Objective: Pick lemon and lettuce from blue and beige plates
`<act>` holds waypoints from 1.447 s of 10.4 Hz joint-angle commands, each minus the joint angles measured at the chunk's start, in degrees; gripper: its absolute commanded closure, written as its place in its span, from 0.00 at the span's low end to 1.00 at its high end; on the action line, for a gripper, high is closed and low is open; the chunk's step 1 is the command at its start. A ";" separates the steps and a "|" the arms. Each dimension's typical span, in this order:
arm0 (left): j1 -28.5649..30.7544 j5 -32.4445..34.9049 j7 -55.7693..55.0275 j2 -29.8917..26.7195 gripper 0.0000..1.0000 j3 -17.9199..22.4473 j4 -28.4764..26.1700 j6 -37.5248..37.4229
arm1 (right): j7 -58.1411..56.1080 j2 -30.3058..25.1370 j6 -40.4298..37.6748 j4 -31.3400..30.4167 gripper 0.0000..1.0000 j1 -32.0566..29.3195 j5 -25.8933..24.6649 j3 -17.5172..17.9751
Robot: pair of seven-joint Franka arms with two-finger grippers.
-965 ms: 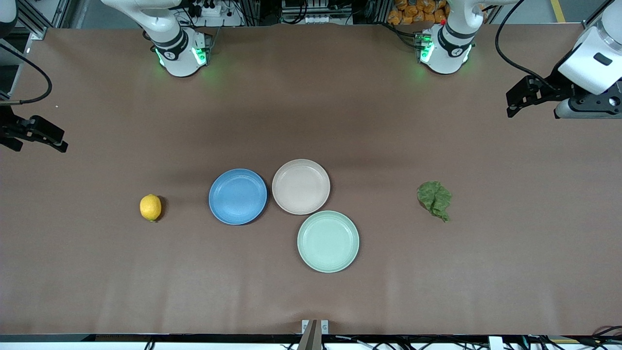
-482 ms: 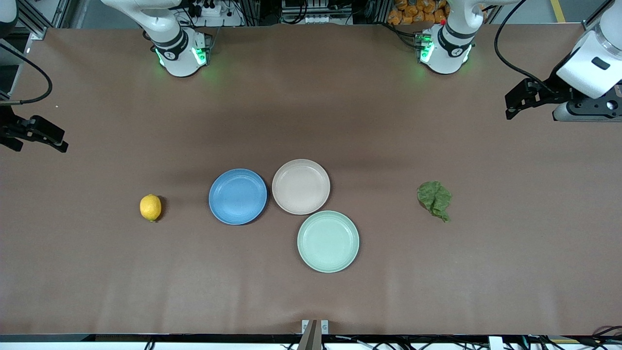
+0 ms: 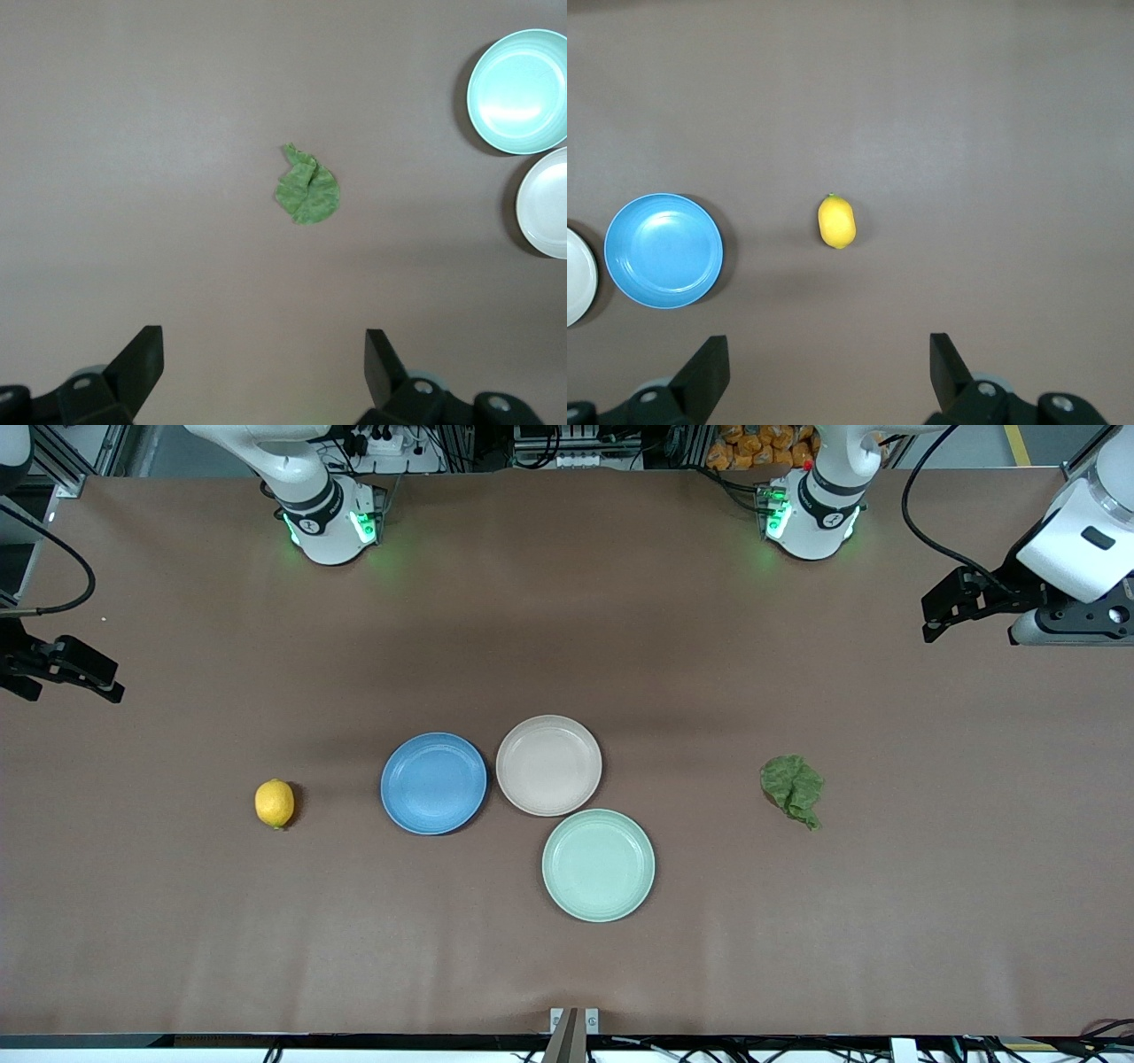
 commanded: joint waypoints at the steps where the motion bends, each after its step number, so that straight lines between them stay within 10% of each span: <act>1: -0.05 -0.87 -1.08 0.06 0.00 -0.66 0.95 0.15 | 1.19 0.64 -1.12 1.65 0.00 0.22 -1.07 0.20; 15: -0.14 -0.96 -1.61 0.59 0.00 -2.69 1.83 1.02 | 0.83 0.64 -1.12 1.65 0.00 -0.05 -1.07 0.11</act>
